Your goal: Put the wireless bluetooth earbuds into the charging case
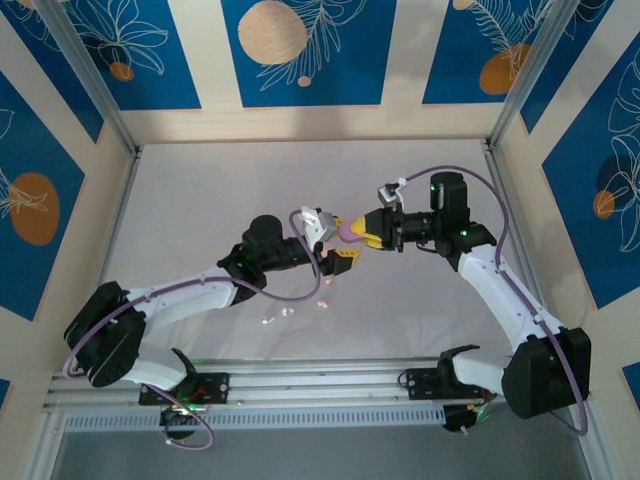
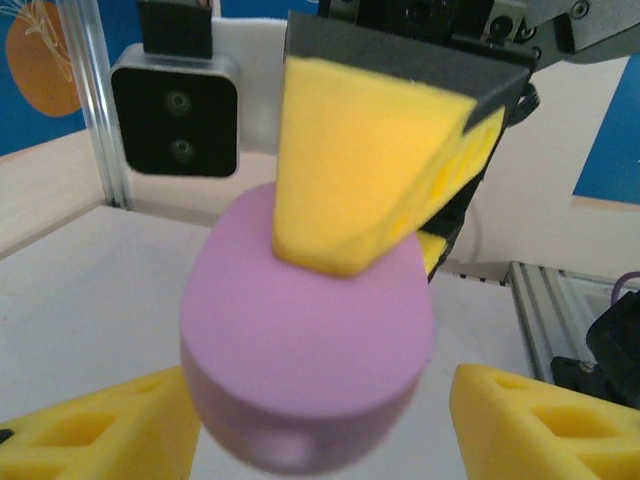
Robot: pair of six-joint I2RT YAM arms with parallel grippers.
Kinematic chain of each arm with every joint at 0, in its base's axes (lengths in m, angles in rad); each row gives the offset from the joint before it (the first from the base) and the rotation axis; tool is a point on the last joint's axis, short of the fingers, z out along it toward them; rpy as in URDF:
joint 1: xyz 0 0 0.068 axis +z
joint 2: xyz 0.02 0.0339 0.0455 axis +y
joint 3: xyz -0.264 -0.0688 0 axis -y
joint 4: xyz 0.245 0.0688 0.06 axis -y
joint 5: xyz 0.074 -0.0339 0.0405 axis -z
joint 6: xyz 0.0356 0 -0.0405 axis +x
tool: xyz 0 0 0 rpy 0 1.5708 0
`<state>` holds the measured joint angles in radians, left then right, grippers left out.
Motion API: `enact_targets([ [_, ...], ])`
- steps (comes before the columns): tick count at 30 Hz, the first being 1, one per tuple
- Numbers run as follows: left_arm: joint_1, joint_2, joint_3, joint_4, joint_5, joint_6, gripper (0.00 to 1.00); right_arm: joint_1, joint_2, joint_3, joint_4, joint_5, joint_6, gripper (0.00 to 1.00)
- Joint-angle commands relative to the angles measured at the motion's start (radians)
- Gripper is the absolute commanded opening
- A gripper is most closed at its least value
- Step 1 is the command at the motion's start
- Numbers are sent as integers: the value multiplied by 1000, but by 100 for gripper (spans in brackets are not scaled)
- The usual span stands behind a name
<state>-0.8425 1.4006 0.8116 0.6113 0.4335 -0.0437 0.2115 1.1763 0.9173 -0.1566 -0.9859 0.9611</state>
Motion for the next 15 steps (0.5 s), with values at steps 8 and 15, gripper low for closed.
enact_targets([
  [8,-7,-126,-46,-68,-237,45,73,-110,30,-149,42,302,44,21],
  [15,0,-239,-5,-298,-451,-51,80,-114,332,-139,182,397,10,20],
])
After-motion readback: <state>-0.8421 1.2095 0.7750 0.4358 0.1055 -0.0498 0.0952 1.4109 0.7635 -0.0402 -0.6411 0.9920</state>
